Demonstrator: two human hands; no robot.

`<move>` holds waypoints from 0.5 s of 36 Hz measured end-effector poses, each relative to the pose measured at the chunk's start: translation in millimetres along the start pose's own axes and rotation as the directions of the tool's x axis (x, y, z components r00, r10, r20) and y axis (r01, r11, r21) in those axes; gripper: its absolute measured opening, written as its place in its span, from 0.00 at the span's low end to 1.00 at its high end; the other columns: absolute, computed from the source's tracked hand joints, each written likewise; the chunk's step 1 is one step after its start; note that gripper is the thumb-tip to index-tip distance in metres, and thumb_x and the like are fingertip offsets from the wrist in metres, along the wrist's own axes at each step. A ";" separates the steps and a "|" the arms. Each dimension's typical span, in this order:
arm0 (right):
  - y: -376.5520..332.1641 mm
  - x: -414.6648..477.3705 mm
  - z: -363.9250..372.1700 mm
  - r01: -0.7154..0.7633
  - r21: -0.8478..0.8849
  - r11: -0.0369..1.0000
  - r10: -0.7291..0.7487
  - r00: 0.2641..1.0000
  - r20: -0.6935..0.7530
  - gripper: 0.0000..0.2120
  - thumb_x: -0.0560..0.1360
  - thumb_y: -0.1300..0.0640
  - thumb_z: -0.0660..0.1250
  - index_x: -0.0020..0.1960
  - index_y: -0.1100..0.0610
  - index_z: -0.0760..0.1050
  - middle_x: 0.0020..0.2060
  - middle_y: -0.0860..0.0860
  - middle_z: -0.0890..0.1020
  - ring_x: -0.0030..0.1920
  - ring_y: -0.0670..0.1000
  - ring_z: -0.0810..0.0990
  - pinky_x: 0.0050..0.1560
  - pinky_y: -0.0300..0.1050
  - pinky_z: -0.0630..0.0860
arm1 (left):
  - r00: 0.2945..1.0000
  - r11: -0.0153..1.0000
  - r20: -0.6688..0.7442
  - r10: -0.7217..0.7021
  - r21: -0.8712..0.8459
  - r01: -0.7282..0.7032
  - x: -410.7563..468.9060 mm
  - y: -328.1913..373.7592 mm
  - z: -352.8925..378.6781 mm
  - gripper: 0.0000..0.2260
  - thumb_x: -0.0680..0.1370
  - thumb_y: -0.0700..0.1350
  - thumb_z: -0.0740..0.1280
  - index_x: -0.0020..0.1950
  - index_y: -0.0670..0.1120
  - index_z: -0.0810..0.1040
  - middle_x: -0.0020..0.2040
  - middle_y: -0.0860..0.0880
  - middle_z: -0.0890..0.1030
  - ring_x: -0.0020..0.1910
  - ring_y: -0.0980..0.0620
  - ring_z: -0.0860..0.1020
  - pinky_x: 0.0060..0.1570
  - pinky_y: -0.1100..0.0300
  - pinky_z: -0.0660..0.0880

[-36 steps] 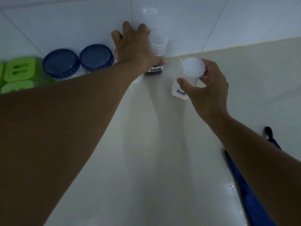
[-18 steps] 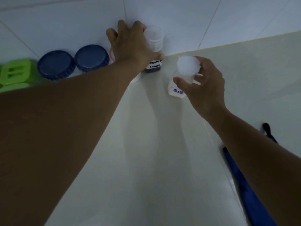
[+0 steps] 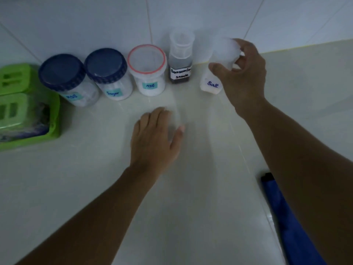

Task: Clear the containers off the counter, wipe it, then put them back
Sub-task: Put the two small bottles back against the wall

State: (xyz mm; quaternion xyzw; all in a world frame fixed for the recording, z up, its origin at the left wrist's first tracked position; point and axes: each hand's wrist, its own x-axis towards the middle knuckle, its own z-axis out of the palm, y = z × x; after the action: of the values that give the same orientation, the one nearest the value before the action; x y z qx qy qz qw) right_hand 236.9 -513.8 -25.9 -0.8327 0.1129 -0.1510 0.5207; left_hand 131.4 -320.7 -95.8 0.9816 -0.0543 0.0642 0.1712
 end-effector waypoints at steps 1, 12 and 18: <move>-0.6 4.7 2.6 0.011 -0.002 1.000 -0.011 1.000 0.006 0.26 0.68 0.53 0.79 0.65 0.48 0.77 0.53 0.40 0.82 0.50 0.36 0.82 0.51 0.31 0.79 | 1.000 1.000 0.028 -0.006 0.017 0.005 -8.4 -5.2 4.4 0.26 0.80 0.60 0.56 0.71 0.47 0.72 0.73 0.47 0.73 0.68 0.42 0.71 0.68 0.49 0.66; 9.8 43.9 28.1 0.014 -0.047 0.999 -0.007 0.988 0.151 0.38 0.70 0.54 0.75 0.78 0.49 0.66 0.56 0.35 0.75 0.63 0.44 0.77 0.68 0.48 0.76 | 0.995 0.991 0.098 0.018 0.129 -0.031 -21.3 -9.9 11.7 0.29 0.82 0.60 0.54 0.81 0.48 0.60 0.81 0.47 0.60 0.80 0.43 0.58 0.79 0.46 0.54; 10.9 40.4 35.7 -0.065 -0.060 0.996 0.071 0.992 0.103 0.44 0.67 0.42 0.77 0.79 0.48 0.66 0.66 0.45 0.78 0.65 0.44 0.78 0.67 0.46 0.77 | 0.993 0.991 0.120 -0.001 0.134 -0.016 -21.0 -9.8 9.6 0.29 0.82 0.60 0.53 0.80 0.49 0.61 0.82 0.49 0.60 0.81 0.45 0.58 0.79 0.47 0.53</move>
State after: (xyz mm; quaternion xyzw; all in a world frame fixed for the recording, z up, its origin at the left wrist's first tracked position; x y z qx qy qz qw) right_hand 287.2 -502.7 -45.0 -0.8496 0.1179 -0.0858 0.5069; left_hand 113.0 -313.0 -111.1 0.9928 -0.0637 0.0094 0.1007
